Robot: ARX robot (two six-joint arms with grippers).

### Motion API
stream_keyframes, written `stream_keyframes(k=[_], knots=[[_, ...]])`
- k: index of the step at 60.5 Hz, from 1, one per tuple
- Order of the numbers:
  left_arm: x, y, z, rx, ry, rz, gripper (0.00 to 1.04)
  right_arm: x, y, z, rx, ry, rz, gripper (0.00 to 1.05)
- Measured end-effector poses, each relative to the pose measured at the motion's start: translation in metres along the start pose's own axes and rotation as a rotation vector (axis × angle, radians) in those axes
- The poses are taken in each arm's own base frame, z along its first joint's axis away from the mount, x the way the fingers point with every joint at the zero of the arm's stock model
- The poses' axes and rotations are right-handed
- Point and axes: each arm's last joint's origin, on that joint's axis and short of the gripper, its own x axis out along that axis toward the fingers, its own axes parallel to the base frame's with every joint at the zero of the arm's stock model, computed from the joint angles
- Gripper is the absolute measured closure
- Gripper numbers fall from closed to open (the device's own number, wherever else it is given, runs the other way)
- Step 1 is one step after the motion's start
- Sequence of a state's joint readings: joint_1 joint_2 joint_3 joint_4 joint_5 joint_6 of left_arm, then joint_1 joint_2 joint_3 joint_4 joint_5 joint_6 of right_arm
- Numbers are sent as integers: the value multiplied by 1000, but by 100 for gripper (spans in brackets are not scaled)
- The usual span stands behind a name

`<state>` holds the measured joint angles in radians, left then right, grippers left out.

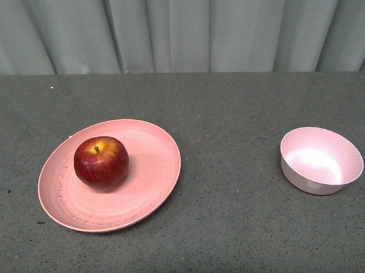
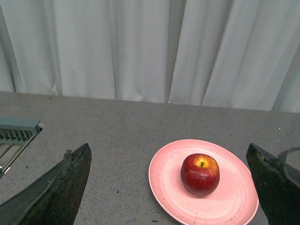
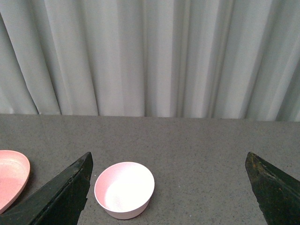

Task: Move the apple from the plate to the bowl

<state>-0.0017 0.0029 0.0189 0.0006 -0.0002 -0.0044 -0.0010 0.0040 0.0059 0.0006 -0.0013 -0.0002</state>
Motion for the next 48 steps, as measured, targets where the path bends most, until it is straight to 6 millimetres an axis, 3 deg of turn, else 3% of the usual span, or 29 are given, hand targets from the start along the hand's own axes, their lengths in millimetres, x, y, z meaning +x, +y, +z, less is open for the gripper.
stream_keyframes(k=[48], knots=[[0, 0, 0, 0, 0, 0, 7, 0, 0, 0, 0, 0, 0, 9]])
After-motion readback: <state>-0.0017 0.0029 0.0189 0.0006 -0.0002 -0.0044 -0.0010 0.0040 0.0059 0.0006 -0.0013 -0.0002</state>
